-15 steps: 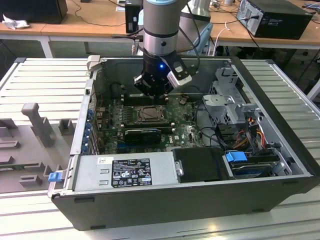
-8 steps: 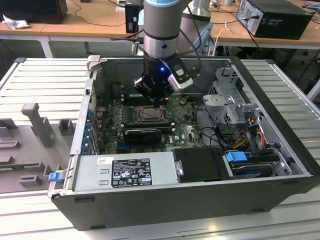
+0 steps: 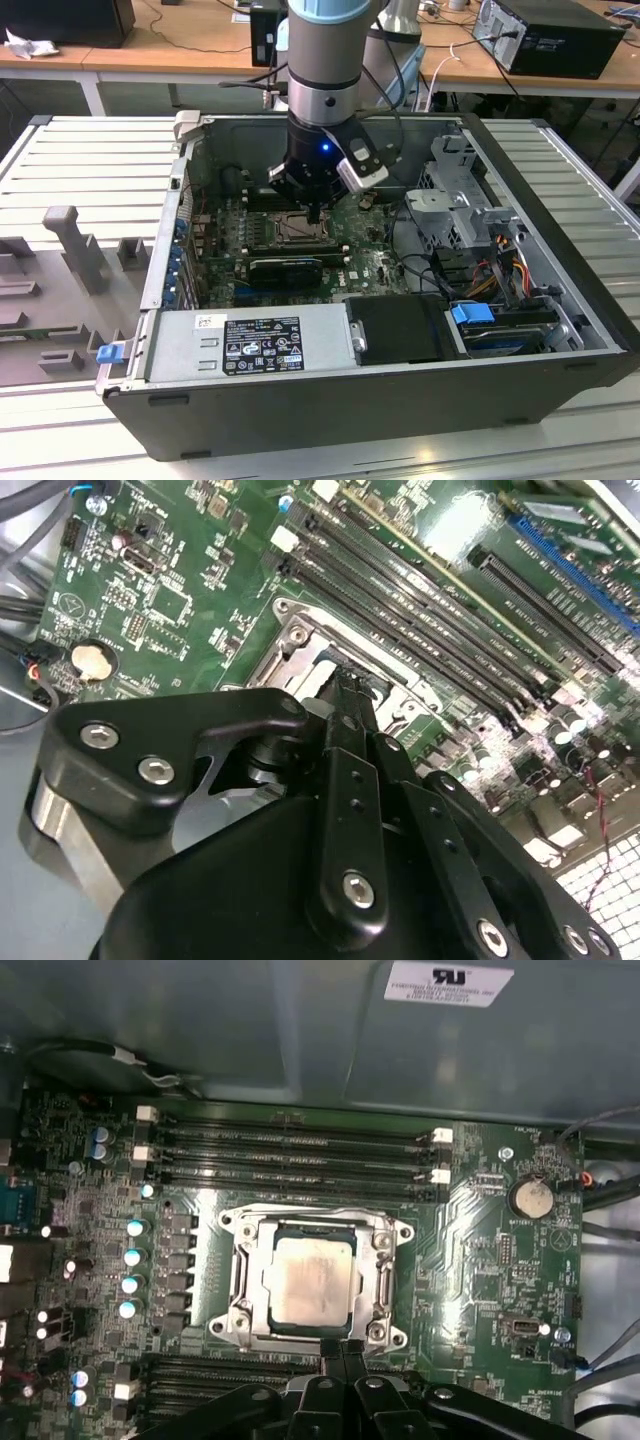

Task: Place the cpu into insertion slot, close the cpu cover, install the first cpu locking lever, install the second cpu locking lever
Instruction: 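Install the second cpu locking lever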

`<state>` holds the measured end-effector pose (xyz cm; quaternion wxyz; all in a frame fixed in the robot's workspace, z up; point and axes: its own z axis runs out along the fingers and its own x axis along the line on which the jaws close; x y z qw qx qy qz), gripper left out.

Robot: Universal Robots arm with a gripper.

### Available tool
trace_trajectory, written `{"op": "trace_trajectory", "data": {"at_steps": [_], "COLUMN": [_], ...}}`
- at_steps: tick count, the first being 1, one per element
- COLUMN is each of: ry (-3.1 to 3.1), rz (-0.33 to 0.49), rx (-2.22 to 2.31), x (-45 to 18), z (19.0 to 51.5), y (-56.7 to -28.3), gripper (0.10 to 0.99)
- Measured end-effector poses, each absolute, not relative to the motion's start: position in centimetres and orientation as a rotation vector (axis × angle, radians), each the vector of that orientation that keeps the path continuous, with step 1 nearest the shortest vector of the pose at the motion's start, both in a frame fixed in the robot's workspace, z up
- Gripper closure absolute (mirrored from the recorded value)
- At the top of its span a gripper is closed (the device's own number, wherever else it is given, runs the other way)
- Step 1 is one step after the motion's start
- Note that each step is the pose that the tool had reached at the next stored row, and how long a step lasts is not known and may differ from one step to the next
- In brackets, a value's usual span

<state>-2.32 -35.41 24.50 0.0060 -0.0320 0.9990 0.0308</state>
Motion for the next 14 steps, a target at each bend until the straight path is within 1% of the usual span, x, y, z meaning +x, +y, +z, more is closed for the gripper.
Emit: {"op": "trace_trajectory", "data": {"at_steps": [7,11,14], "ry": [3.15,3.144,3.143], "rz": [0.113,0.199,0.211], "rx": [-0.102,-0.133,-0.141], "x": [-2.4,-2.7,-3.1], "z": [24.2,23.9,23.8], "y": [-36.5,-37.3,-37.9], "gripper": [0.98,0.98,0.98]}}
